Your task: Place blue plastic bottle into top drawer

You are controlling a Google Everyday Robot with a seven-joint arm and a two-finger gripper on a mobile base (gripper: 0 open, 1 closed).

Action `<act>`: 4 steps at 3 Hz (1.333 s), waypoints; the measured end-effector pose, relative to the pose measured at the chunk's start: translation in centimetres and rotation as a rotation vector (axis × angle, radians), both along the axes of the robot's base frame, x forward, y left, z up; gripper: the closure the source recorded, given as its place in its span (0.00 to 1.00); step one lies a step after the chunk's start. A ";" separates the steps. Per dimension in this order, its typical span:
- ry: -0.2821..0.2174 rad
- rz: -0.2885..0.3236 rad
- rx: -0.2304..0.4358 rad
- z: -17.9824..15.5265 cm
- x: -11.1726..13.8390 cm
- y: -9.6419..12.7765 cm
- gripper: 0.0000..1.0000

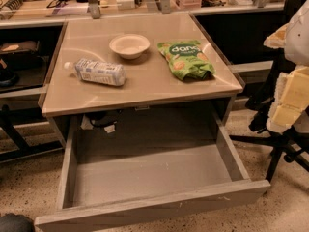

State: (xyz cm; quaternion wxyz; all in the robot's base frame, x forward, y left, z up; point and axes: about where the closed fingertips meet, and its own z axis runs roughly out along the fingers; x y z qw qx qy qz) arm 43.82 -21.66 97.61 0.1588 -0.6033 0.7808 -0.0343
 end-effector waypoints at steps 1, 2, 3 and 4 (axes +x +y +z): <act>-0.006 0.002 0.002 0.4 0.6 0.8 0.00; 0.006 0.040 0.003 0.7 2.9 3.6 0.00; 0.014 0.080 0.014 0.7 5.4 7.3 0.00; 0.001 0.083 0.018 0.9 5.5 7.6 0.00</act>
Offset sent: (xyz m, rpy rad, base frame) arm 0.0562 0.0724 0.0065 -0.0001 0.0451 0.0998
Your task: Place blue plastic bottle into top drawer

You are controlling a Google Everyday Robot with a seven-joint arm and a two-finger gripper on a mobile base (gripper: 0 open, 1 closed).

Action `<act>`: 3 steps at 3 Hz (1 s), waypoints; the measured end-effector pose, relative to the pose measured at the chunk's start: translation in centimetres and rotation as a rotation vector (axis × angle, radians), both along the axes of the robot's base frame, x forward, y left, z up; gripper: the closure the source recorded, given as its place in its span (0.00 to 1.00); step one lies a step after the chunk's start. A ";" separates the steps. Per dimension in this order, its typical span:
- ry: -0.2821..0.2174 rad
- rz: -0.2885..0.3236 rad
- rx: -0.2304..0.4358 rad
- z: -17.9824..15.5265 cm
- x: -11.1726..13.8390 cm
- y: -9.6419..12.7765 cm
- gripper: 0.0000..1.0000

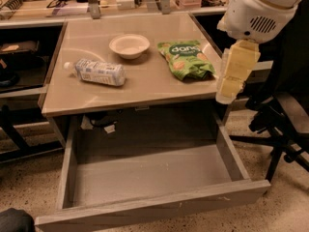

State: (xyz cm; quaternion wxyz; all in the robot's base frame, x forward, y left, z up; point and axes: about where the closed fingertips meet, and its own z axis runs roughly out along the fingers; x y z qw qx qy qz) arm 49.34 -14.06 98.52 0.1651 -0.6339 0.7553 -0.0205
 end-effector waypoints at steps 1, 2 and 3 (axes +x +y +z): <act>-0.010 -0.002 0.019 0.0 0.1 0.3 0.00; -0.011 0.053 0.078 -0.8 1.2 4.3 0.00; 0.015 0.111 0.109 -1.5 3.8 8.7 0.00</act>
Offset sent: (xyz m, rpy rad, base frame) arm 0.0257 0.1006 -0.0225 0.1635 0.0021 0.1365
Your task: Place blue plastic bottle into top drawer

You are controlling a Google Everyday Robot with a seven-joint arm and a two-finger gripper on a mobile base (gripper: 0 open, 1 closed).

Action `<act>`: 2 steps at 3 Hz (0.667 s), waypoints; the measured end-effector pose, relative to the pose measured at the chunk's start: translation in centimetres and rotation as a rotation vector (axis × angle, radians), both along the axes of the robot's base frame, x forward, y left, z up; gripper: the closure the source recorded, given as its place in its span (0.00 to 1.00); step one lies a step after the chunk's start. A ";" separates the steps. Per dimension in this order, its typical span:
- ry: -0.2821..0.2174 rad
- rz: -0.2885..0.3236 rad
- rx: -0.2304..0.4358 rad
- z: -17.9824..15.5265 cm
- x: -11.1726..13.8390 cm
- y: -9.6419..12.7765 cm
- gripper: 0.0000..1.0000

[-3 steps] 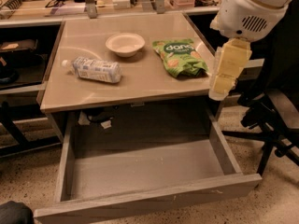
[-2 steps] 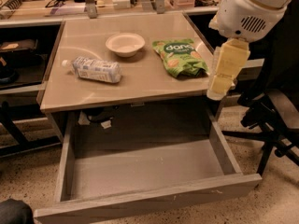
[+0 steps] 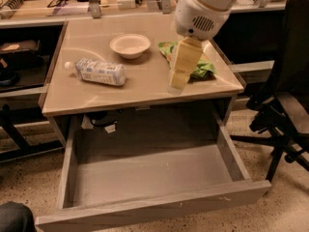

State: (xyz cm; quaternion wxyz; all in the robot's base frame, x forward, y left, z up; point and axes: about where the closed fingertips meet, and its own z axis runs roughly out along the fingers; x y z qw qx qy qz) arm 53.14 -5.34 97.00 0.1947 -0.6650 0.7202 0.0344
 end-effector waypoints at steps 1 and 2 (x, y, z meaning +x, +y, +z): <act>0.010 0.073 0.003 -0.1 3.1 5.3 0.00; 0.005 0.076 0.013 -0.3 3.0 5.6 0.00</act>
Offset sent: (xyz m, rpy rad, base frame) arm 0.0260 0.0396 -0.0031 -0.0047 0.0179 0.0537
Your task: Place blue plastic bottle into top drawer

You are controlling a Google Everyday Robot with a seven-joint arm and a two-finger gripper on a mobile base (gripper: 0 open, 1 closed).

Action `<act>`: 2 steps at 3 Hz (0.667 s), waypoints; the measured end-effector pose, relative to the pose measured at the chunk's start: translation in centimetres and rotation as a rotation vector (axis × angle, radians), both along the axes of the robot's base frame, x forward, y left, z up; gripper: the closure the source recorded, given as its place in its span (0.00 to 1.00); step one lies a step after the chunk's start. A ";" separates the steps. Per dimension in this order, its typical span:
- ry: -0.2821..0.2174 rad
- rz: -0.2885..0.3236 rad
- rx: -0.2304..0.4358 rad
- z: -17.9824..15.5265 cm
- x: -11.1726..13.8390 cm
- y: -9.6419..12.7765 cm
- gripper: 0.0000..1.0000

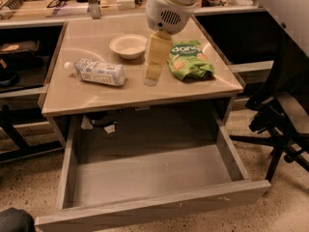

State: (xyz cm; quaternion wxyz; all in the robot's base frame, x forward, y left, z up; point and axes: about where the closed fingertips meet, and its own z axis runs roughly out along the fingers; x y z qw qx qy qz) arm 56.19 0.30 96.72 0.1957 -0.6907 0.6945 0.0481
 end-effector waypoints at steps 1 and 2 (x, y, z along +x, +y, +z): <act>0.032 0.014 0.021 -1.8 0.9 3.6 0.00; 0.058 0.041 0.011 -3.0 3.1 7.1 0.00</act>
Offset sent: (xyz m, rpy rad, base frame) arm 0.0613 0.1205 -0.0332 0.0060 0.0833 0.0865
